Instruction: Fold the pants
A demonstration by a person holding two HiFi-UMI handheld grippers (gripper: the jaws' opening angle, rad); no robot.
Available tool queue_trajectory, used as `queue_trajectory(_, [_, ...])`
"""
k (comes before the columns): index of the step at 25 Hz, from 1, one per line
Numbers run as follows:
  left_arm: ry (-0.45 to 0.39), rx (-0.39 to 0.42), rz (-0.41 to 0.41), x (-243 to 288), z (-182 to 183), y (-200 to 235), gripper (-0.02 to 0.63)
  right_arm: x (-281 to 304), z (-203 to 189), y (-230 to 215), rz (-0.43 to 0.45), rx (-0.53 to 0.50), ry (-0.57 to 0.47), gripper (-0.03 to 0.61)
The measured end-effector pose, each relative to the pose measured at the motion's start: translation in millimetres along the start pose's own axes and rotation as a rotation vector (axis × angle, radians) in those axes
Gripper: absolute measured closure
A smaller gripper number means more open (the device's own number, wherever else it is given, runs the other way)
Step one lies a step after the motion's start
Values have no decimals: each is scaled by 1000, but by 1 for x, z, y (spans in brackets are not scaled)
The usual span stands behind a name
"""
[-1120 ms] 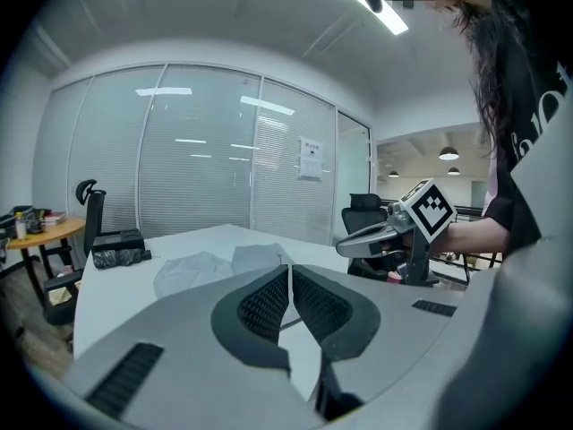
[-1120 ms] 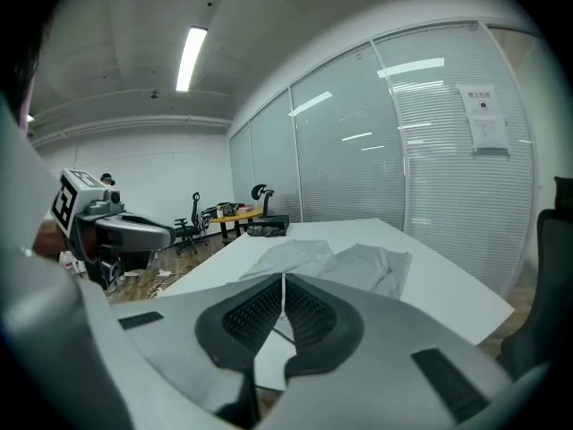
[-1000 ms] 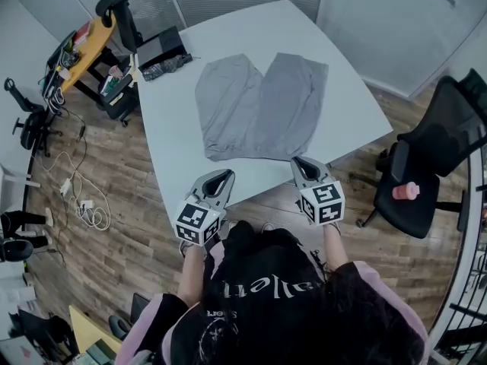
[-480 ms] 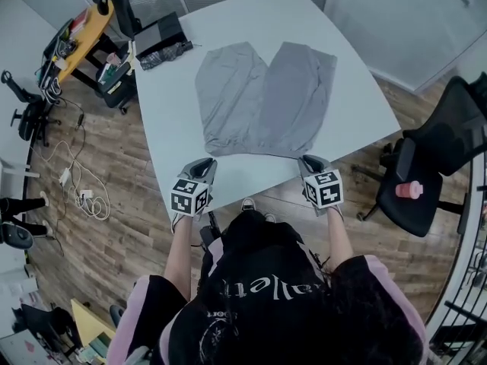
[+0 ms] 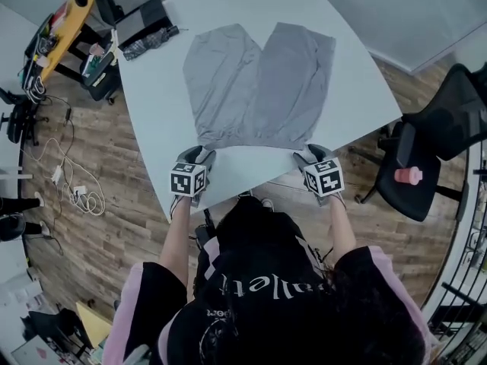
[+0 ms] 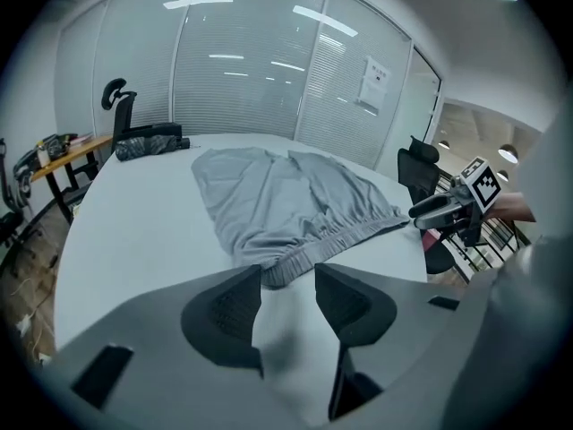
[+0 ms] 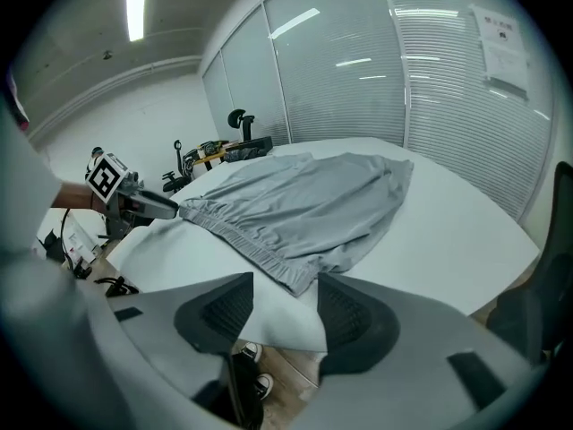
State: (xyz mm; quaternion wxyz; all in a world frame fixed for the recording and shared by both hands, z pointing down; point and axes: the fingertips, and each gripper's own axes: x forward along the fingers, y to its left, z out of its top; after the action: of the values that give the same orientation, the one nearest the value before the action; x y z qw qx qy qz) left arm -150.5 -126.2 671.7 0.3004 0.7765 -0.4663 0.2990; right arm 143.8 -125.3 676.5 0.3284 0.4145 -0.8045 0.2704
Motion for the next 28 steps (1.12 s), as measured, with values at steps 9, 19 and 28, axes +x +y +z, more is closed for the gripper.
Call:
queue_trajectory(9, [74, -37, 29, 17, -11, 14, 411, 18, -5, -3, -59, 32, 31, 364])
queue_trajectory(19, [33, -31, 36, 26, 8, 10, 428, 17, -2, -2, -98, 61, 43, 477])
queue_trajectory(28, [8, 42, 14, 9, 10, -6, 549, -2, 15, 11, -85, 81, -6, 517])
